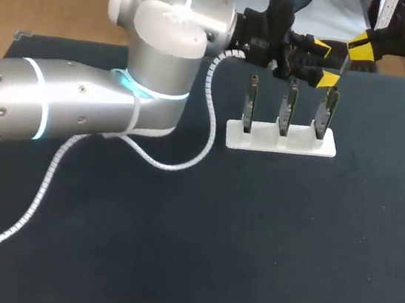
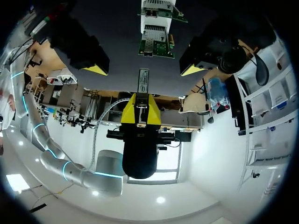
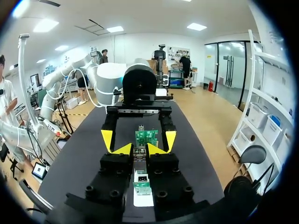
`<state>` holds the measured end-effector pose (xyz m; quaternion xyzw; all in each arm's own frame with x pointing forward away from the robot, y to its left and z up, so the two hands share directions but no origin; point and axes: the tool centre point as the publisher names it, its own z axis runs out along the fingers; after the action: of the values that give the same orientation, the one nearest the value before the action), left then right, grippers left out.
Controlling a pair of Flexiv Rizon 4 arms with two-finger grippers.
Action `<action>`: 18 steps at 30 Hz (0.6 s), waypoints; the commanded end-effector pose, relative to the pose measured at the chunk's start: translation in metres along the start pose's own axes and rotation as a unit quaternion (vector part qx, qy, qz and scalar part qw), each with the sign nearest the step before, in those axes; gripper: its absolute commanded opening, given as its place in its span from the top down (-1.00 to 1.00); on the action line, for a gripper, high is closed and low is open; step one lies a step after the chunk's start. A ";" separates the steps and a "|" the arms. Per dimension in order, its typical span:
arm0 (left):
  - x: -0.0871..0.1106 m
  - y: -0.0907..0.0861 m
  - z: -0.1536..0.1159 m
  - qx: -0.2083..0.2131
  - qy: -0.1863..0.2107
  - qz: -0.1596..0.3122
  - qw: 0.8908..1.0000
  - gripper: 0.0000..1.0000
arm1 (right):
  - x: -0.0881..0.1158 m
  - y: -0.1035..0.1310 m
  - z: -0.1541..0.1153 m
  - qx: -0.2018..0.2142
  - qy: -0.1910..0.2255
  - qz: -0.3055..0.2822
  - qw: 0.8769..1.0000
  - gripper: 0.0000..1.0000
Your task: Pick up the optical module with the left hand, and insert it into the network port with the right hand.
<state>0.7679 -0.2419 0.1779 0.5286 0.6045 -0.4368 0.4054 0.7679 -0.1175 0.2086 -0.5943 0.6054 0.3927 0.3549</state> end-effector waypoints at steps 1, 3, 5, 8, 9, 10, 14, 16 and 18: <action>0.000 -0.002 -0.006 -0.002 0.043 -0.010 0.999 -1.00 | 0.000 0.002 -0.001 0.000 0.001 -0.002 1.000 1.00; 0.003 -0.002 -0.005 0.001 0.059 -0.012 0.998 -1.00 | 0.000 0.001 -0.002 0.000 0.002 -0.003 1.000 1.00; 0.007 -0.002 -0.002 0.003 0.076 -0.008 0.997 -1.00 | 0.000 0.001 -0.002 -0.001 0.003 -0.003 1.000 1.00; 0.014 -0.004 0.002 0.006 0.097 -0.006 0.995 -1.00 | -0.001 0.000 -0.002 -0.001 0.003 -0.005 1.000 1.00; 0.018 -0.005 0.004 0.009 0.111 -0.005 0.994 -1.00 | -0.001 -0.001 -0.002 -0.001 0.003 -0.006 1.000 1.00; 0.020 -0.005 0.004 0.009 0.116 -0.003 0.993 -1.00 | -0.002 -0.001 -0.002 -0.001 0.002 -0.006 1.000 1.00; 0.026 -0.001 0.005 0.014 0.139 -0.011 0.990 -1.00 | -0.003 -0.002 -0.002 -0.001 0.003 -0.008 1.000 1.00; 0.026 -0.001 0.005 0.017 0.143 -0.008 0.990 -1.00 | -0.003 -0.002 -0.002 -0.001 0.003 -0.008 1.000 1.00; 0.026 0.000 0.006 0.017 0.147 -0.006 0.989 -1.00 | -0.003 -0.002 -0.002 -0.002 0.004 -0.008 1.000 1.00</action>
<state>0.7556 -0.2353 0.1511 0.5768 0.6459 -0.3795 0.3257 0.7694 -0.1181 0.2118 -0.6005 0.6019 0.3886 0.3551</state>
